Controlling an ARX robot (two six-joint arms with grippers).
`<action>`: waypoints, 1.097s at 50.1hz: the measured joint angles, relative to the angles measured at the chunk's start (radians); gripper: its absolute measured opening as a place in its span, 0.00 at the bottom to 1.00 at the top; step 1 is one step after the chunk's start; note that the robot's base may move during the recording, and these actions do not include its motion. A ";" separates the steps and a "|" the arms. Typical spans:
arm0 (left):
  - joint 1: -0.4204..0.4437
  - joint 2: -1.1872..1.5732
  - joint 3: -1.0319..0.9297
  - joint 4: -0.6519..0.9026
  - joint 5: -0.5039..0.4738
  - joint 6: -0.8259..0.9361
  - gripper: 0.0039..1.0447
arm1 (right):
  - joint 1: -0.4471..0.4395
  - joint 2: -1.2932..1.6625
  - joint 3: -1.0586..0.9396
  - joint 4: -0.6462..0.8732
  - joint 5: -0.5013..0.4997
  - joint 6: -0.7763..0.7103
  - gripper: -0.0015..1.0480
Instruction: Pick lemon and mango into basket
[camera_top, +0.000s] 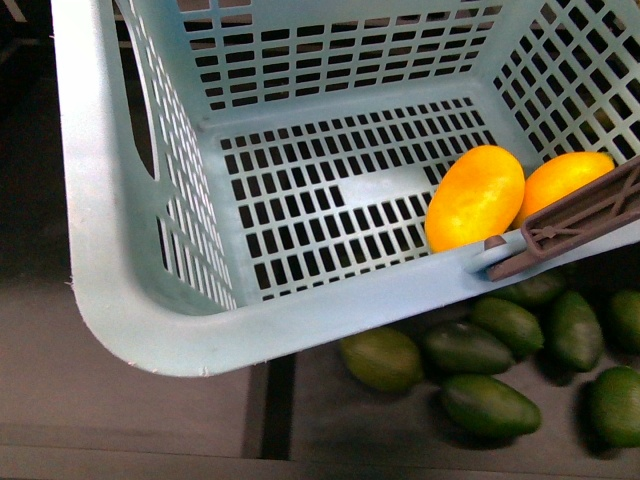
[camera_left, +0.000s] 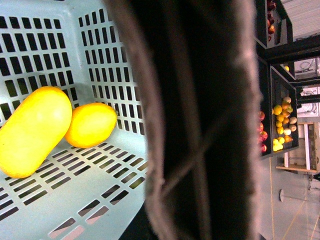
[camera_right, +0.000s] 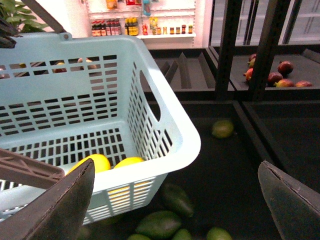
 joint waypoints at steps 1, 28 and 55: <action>-0.001 0.000 0.000 0.000 0.000 0.000 0.04 | 0.000 0.000 0.000 0.000 0.001 0.000 0.92; 0.012 0.000 -0.001 0.000 -0.032 0.012 0.04 | -0.003 0.000 0.000 0.000 -0.006 -0.001 0.92; 0.153 0.308 0.055 0.220 -0.637 -0.441 0.04 | -0.003 0.000 0.000 0.000 -0.003 -0.001 0.92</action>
